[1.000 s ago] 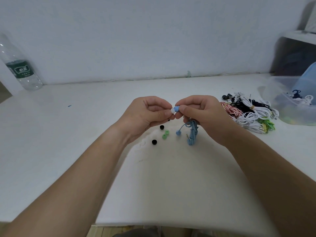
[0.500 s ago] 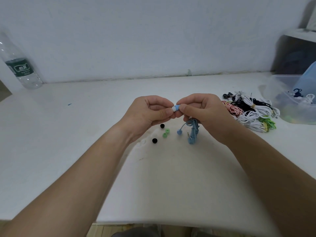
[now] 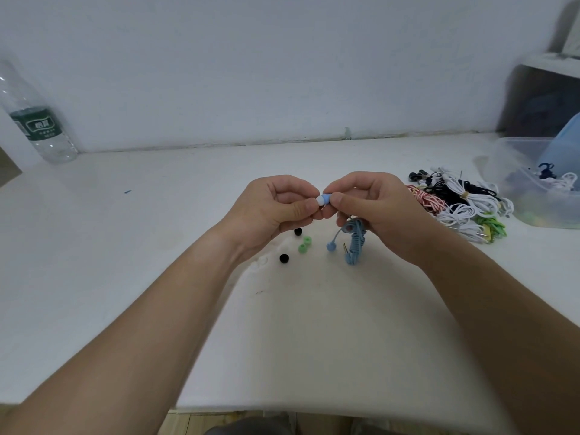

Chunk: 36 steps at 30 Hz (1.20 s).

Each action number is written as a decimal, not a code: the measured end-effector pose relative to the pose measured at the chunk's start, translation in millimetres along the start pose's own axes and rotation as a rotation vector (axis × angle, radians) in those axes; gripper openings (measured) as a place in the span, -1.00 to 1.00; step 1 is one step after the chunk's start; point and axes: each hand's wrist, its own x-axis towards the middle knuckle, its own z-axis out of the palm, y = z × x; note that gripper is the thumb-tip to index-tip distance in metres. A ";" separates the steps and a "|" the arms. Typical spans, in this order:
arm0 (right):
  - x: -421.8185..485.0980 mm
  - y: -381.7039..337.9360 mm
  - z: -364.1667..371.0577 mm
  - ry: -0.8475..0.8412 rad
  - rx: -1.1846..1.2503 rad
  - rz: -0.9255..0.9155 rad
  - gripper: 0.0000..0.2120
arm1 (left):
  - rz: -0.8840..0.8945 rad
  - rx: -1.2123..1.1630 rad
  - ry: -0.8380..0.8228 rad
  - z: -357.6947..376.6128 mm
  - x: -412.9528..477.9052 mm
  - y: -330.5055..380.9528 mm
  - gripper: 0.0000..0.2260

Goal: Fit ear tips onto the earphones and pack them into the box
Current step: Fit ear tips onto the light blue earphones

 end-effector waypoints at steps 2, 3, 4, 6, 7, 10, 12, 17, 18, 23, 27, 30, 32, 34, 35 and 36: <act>0.5 -0.3 -0.3 0.001 0.013 0.002 -0.92 | 0.002 0.023 0.007 0.8 -0.7 0.6 -0.82; 0.7 -0.6 -0.6 0.001 0.026 0.004 -0.91 | 0.008 0.028 0.004 1.1 -0.7 0.8 -0.82; 0.8 -1.0 -0.9 -0.001 0.040 0.008 -0.90 | 0.013 0.027 -0.002 1.3 -0.9 1.1 -0.84; 0.6 -1.4 -1.0 -0.006 0.064 0.016 -0.88 | 0.021 0.015 -0.013 1.4 -1.6 1.9 -0.87; 0.6 -1.7 -1.0 -0.007 0.071 0.018 -0.87 | 0.025 0.011 -0.014 1.3 -1.3 1.9 -0.88; 0.5 -1.0 -1.0 -0.005 0.087 0.030 -0.87 | 0.029 -0.006 -0.008 0.7 -1.1 2.2 -0.88; 0.5 -0.8 -1.1 -0.006 0.101 0.048 -0.88 | 0.031 -0.005 -0.006 0.7 -0.6 2.3 -0.87; 1.3 -1.2 -2.0 0.021 0.165 0.081 -0.88 | 0.065 0.131 0.080 2.2 0.3 1.7 -0.96; 1.5 -1.2 -2.2 0.039 0.177 0.084 -0.87 | 0.082 0.148 0.102 2.0 0.0 1.8 -0.96; 1.5 -4.7 -4.2 0.112 0.295 0.091 -0.87 | 0.225 0.505 0.078 4.6 1.9 -2.7 -0.90; -1.0 -9.7 -5.2 0.130 0.425 0.089 -0.87 | 0.191 0.605 -0.059 14.7 0.4 -5.2 -0.73; -1.9 -9.8 -8.6 0.177 0.469 0.096 -0.88 | 0.194 0.683 -0.058 19.8 2.5 -8.4 -0.79; -1.6 -10.1 -9.5 0.217 0.481 0.100 -0.89 | 0.167 0.589 -0.049 19.2 4.6 -9.9 -0.87; -1.6 -13.4 -9.5 0.250 0.514 0.097 -0.88 | 0.147 0.491 -0.028 18.8 4.7 -7.1 -0.91; -0.5 -13.7 -8.9 0.259 0.532 0.097 -0.87 | 0.144 0.467 -0.011 18.3 4.7 -5.9 -0.91; -1.0 -16.8 -10.3 0.269 0.542 0.092 -0.86 | 0.145 0.452 0.006 20.7 4.4 -1.9 -0.89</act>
